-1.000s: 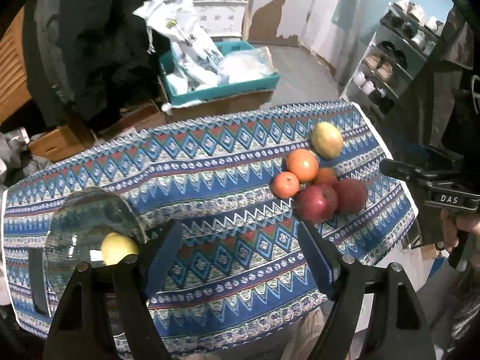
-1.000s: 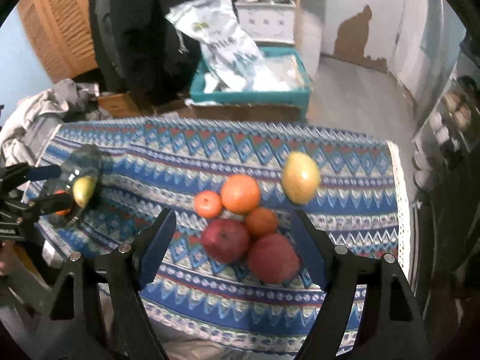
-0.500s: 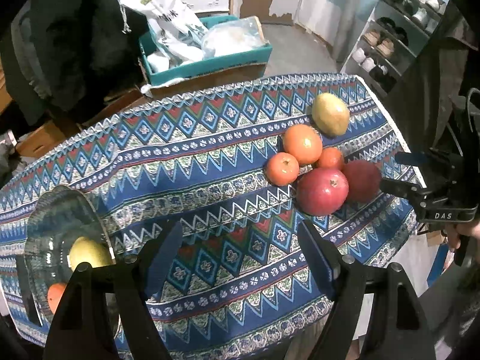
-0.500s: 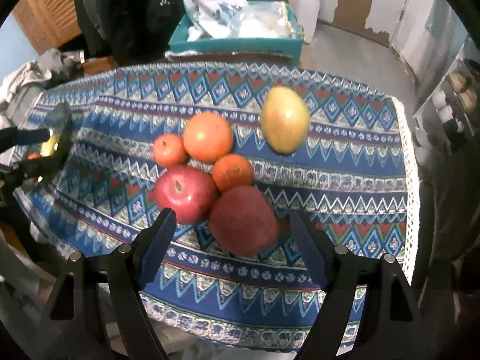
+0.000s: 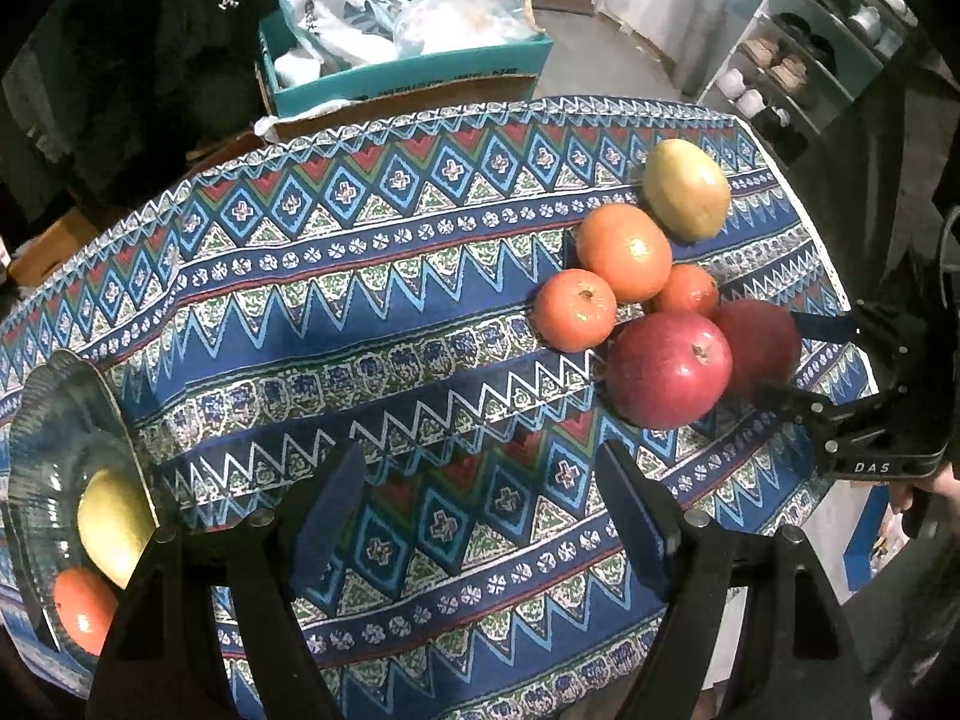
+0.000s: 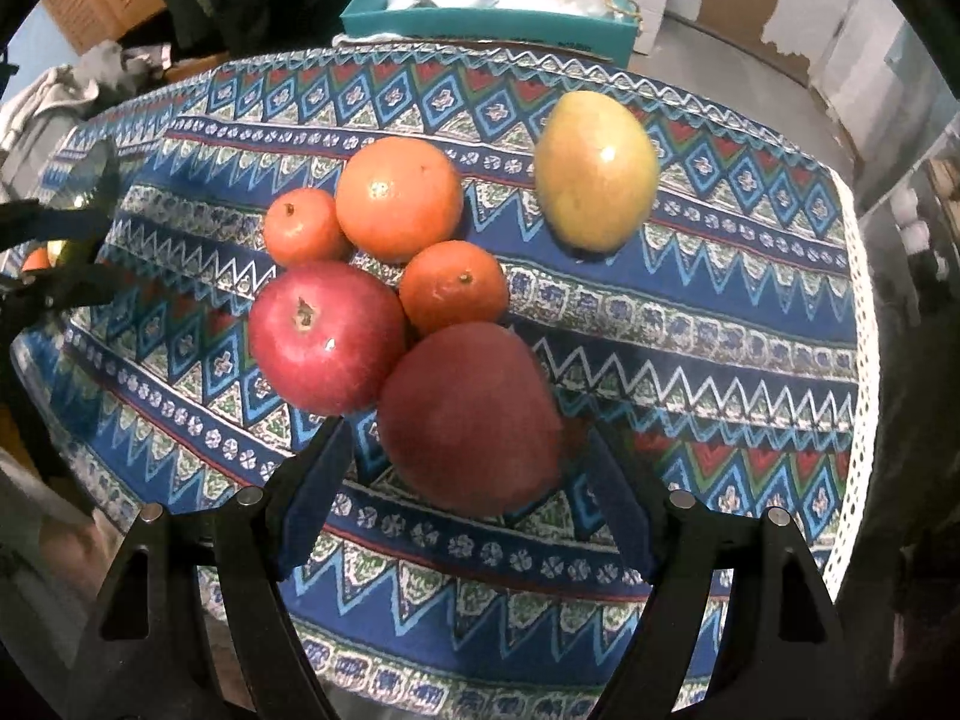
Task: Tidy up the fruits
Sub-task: 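Grasp a tangerine with the left tool while the right tool grasps a red apple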
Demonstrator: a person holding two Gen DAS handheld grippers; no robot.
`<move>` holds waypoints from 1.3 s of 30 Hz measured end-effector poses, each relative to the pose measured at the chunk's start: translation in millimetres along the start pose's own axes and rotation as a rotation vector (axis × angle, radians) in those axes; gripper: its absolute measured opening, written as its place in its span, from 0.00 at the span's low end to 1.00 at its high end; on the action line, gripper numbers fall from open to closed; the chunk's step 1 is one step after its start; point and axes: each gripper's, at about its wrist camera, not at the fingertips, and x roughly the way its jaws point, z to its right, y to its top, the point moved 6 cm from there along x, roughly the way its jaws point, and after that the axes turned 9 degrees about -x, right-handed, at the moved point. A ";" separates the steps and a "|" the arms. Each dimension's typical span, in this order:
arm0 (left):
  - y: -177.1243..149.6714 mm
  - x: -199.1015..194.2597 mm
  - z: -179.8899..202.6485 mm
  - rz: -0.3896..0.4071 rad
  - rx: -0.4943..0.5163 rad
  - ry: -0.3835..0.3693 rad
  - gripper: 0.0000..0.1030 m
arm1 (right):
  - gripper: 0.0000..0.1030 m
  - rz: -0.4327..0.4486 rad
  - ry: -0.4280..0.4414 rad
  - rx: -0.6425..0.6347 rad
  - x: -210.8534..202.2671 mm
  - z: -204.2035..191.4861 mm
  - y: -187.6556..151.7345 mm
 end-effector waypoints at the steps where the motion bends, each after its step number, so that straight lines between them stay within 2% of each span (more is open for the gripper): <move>1: 0.5 2.0 -0.4 -0.002 0.000 0.004 0.78 | 0.77 -0.002 0.000 -0.008 2.2 -0.1 0.6; 7: 5.0 11.9 0.3 -0.016 -0.010 0.003 0.78 | 0.76 -0.025 0.006 -0.028 21.1 1.7 2.5; 11: 9.7 17.8 3.6 -0.019 -0.010 0.000 0.78 | 0.71 -0.027 0.033 -0.024 30.5 1.8 2.2; 14: 15.0 22.8 7.3 -0.023 -0.019 -0.012 0.78 | 0.71 -0.020 0.056 0.025 29.6 6.6 0.5; 22: 37.1 42.4 19.1 -0.036 -0.070 -0.041 0.78 | 0.71 0.043 0.054 0.194 9.6 32.7 -5.5; 25: 44.6 49.6 24.3 -0.050 -0.100 -0.068 0.78 | 0.71 0.077 0.043 0.234 -2.3 43.2 -2.9; 29: 53.5 61.0 29.6 -0.062 -0.118 -0.065 0.78 | 0.71 0.115 0.046 0.284 -13.9 53.6 -0.9; 39: 62.5 87.8 38.9 -0.110 -0.158 -0.087 0.78 | 0.71 0.138 0.055 0.306 -21.5 60.9 7.9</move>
